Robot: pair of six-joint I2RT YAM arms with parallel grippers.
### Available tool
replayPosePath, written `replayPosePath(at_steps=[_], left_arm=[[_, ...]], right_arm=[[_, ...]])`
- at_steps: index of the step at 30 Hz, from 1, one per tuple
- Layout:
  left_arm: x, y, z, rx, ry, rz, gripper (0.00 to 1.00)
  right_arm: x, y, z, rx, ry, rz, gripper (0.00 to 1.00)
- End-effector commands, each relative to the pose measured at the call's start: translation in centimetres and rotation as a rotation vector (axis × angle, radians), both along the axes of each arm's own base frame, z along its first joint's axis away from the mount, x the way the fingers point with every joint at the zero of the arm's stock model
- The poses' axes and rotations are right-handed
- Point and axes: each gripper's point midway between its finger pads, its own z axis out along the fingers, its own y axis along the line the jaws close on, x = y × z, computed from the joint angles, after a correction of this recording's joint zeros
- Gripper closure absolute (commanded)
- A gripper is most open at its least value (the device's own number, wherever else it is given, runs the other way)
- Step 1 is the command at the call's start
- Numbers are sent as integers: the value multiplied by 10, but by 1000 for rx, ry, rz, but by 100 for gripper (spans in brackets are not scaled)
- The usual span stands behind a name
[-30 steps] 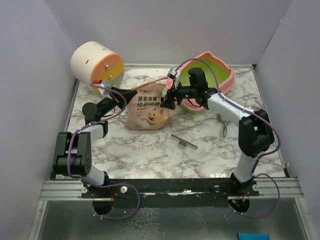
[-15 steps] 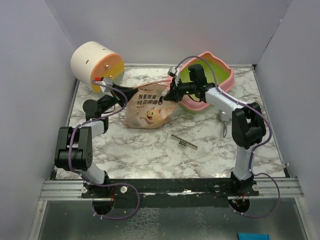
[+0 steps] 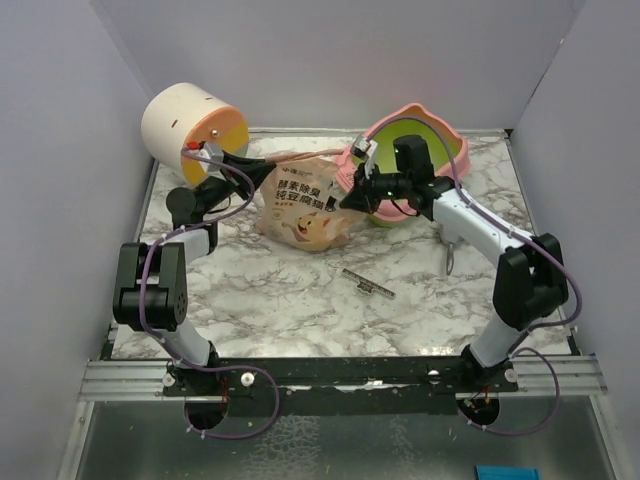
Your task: Fill the litter box with clean litter
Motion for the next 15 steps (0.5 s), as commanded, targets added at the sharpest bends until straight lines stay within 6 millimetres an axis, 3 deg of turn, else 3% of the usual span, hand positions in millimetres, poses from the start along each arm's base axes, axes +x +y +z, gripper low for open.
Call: replayPosePath(at_steps=[1,4,7,10,15], left_arm=[[0,12,69,-82,-245,84,85],[-2,7,64,-75,-226,59,75],[-4,4,54,-73,-195,50,67],[-15,-5,51,-45,-184,8,66],[-41,-18,65,14,-206,-61,66]], right_arm=[[-21,-8,34,54,7,-56,99],[-36,-3,35,54,28,-38,99],[-48,9,16,-27,38,-40,99],[-55,14,-1,-72,67,-30,99],[-71,21,2,-55,88,13,99]])
